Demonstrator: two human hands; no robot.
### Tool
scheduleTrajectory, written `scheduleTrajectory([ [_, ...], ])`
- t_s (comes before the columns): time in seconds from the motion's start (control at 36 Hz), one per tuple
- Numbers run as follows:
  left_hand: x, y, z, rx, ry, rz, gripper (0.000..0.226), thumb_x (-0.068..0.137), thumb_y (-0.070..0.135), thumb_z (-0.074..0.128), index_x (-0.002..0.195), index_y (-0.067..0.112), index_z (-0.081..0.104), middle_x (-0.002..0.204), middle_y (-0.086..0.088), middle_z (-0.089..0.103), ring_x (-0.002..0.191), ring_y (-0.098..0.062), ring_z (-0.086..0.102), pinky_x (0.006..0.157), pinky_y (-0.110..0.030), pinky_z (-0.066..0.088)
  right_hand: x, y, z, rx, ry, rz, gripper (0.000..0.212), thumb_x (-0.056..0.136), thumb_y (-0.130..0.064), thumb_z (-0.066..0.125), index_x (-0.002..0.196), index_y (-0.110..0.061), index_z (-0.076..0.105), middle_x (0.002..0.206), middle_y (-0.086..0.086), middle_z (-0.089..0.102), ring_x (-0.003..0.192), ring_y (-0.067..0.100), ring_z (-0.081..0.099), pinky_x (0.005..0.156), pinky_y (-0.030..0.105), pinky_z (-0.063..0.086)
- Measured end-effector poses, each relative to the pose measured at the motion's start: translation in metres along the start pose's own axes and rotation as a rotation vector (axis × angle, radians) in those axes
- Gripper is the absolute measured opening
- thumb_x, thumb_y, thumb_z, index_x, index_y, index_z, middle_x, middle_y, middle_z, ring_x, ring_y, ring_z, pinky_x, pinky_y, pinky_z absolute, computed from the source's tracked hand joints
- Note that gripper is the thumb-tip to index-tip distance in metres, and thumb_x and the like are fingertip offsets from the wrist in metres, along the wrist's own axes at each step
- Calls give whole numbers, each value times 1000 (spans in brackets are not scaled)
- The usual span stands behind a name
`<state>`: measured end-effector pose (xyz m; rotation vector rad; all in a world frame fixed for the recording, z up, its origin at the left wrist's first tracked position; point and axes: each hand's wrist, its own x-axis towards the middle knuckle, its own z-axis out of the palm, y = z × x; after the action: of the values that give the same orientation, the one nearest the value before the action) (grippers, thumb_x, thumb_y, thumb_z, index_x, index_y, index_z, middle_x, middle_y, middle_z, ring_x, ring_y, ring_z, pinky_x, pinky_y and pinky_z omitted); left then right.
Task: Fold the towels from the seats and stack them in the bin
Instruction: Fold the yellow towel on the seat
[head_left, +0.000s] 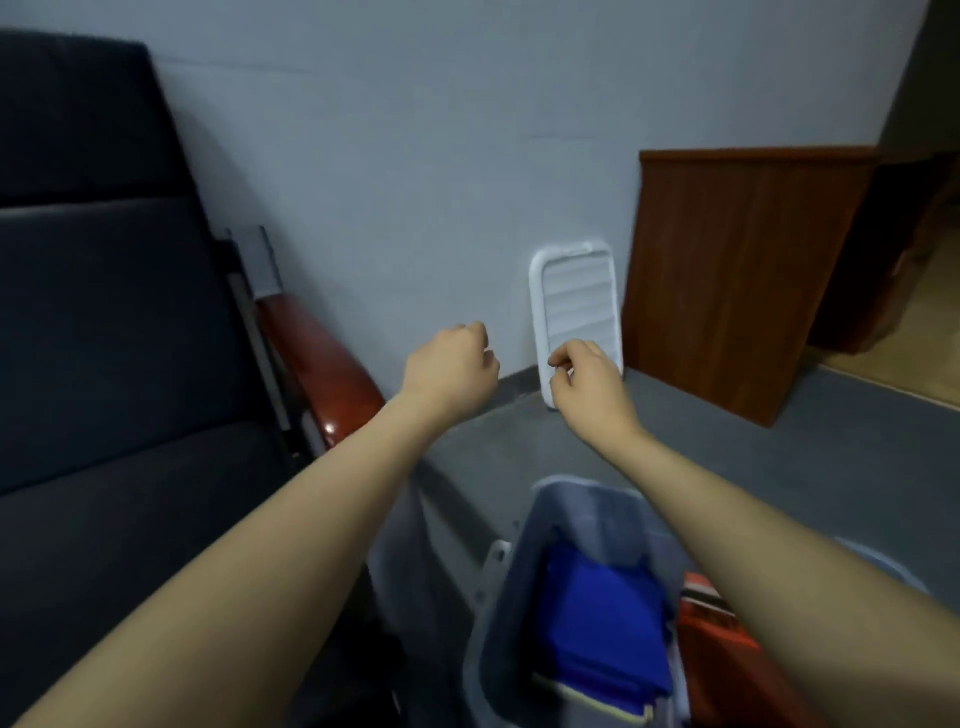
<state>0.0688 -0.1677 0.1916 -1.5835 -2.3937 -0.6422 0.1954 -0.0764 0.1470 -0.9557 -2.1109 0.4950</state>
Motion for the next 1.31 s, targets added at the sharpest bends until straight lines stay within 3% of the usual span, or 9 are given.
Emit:
scheduleTrajectory([
  [0.17,-22,-77,-84,7,131,-120,28,94,22,39,113,10,56,113,-7,60,101,-29,56,82,-36,48,18,-110,30,72,-54,-199,23,92,-8,43,107,-8,60,112,7,58,94,23,57,83,36,47],
  [0.39,-98,-196,-170,-6,207,-359,23,96,24,43,108,10,57,101,-4,60,87,-23,58,72,-35,50,7,-257,103,181,-180,-396,19,91,-9,44,98,-12,61,104,5,61,95,22,56,79,33,45],
  [0.56,-167,-276,-213,66,223,-566,23,95,26,43,107,12,57,101,-3,59,87,-22,58,70,-32,48,-42,-350,171,251,-363,-479,16,93,-12,43,91,-17,58,91,-2,56,73,14,53,59,26,38],
  [0.69,-240,-344,-240,132,238,-751,21,93,24,41,101,11,56,99,-4,60,85,-23,57,67,-30,43,-94,-426,233,335,-550,-476,18,94,-14,42,94,-17,60,92,0,60,76,18,59,68,37,52],
  [0.78,-289,-381,-258,163,243,-876,21,92,23,43,99,9,57,100,-6,60,86,-24,56,67,-30,40,-132,-470,270,342,-632,-506,19,93,-14,41,94,-17,60,91,0,61,77,19,58,67,36,49],
  [0.89,-350,-422,-272,222,244,-1007,23,92,24,42,100,9,57,107,-9,61,99,-30,57,74,-34,44,-177,-515,310,360,-719,-494,18,92,-16,43,90,-14,60,92,1,62,81,21,58,65,31,45],
  [1.0,-407,-460,-276,268,226,-1122,26,91,25,43,103,7,58,114,-14,60,108,-33,55,86,-37,44,-224,-554,348,424,-843,-550,16,90,-18,47,86,-15,62,88,1,64,84,22,60,79,39,53],
  [1.11,-451,-489,-274,402,175,-1279,39,93,31,47,126,10,49,133,-15,44,122,-36,42,100,-42,35,-264,-581,375,437,-950,-672,12,90,-18,50,87,-22,62,95,0,66,91,20,60,81,36,52],
  [1.31,-507,-538,-275,521,190,-1279,57,90,32,54,141,22,31,150,-12,18,136,-37,20,112,-48,18,-317,-625,419,444,-1065,-820,26,93,-21,55,117,-18,61,117,1,61,107,18,56,84,26,43],
])
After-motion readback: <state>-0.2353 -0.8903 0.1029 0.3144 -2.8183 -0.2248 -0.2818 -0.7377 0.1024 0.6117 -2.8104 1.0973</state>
